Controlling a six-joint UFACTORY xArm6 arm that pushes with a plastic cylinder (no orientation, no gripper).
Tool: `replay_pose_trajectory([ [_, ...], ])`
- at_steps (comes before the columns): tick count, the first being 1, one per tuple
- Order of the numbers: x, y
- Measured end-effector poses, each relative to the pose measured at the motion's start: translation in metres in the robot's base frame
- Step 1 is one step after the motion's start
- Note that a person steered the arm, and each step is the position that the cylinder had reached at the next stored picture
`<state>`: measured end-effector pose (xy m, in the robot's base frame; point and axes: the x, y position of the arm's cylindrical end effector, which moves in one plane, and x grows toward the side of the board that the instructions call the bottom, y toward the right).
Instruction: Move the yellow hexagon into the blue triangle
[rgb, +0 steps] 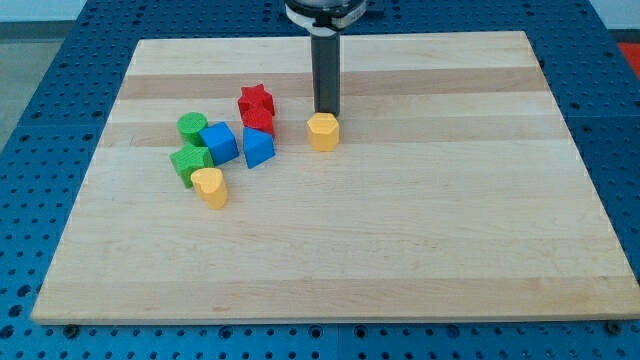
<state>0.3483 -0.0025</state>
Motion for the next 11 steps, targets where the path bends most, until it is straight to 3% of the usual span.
replay_pose_trajectory([
  [1, 0.022, 0.056],
  [3, 0.025, 0.052],
  [4, 0.041, 0.015],
  [11, 0.043, -0.111],
])
